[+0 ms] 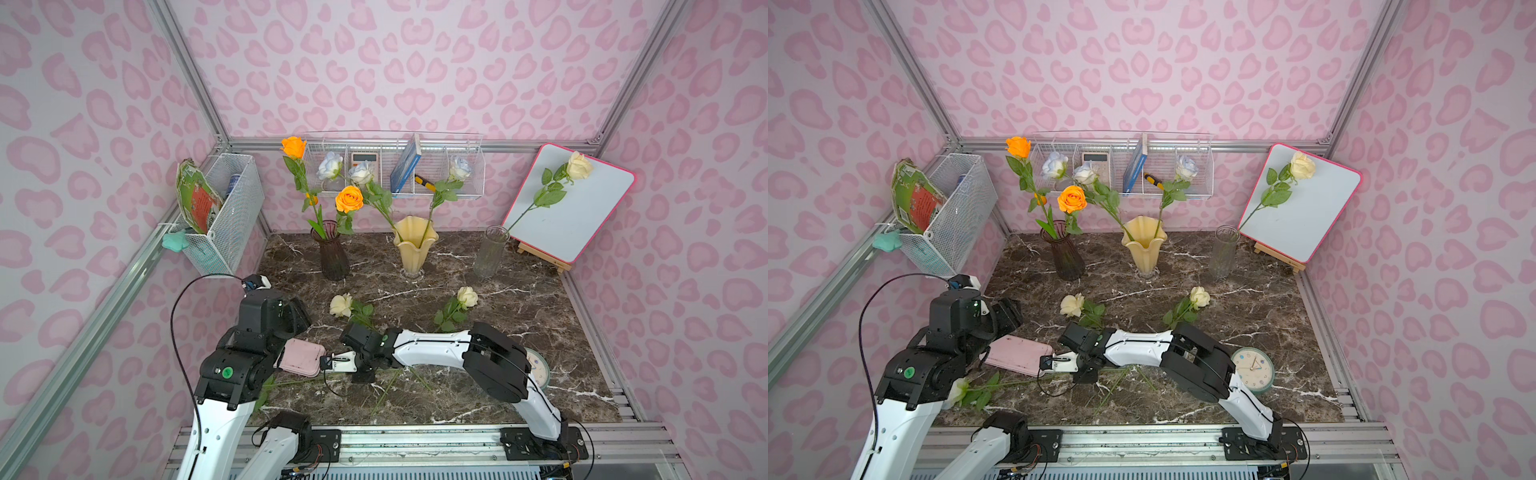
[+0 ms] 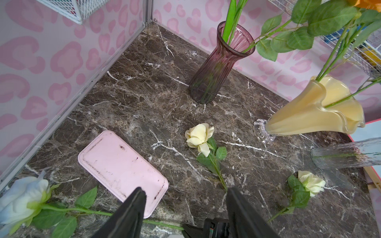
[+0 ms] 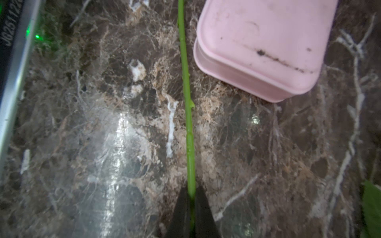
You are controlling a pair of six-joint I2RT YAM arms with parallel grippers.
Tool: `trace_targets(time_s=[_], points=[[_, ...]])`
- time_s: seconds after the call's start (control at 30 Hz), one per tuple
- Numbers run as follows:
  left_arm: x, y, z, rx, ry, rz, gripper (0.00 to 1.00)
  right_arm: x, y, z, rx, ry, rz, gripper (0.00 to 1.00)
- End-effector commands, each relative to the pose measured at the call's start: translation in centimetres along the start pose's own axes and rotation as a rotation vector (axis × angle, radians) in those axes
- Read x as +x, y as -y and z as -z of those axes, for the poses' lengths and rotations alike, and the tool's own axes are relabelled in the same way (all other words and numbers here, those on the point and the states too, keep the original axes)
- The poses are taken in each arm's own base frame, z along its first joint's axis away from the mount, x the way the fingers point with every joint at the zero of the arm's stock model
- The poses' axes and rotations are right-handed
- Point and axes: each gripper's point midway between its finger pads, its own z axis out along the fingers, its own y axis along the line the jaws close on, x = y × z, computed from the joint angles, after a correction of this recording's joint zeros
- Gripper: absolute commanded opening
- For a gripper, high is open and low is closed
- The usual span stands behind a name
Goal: Arrange the flowers in different vases according to their colors
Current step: Pick up the flower at the center of the board.
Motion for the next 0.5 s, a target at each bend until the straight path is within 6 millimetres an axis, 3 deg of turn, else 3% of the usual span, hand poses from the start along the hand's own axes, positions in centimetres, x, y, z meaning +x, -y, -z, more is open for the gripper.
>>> trace_targets(time_s=[0.0,0.13,0.27,0.47], points=[[-0.4,-0.2,0.4,-0.009,0.017,-0.011,0.67,-1.5,0.5,1.1,0.067,0.054,0.009,0.00],[-0.6,-0.2,0.9,-0.003,0.025,-0.011,0.67,-2.7,0.8,3.0,0.125,0.102,0.025,0.00],[-1.0,0.3,1.7,0.031,0.036,-0.002,0.67,-4.7,2.3,6.2,0.226,0.198,0.025,0.00],[-2.4,1.7,4.0,0.109,0.061,0.002,0.67,-4.7,3.5,10.0,0.315,0.247,0.007,0.00]])
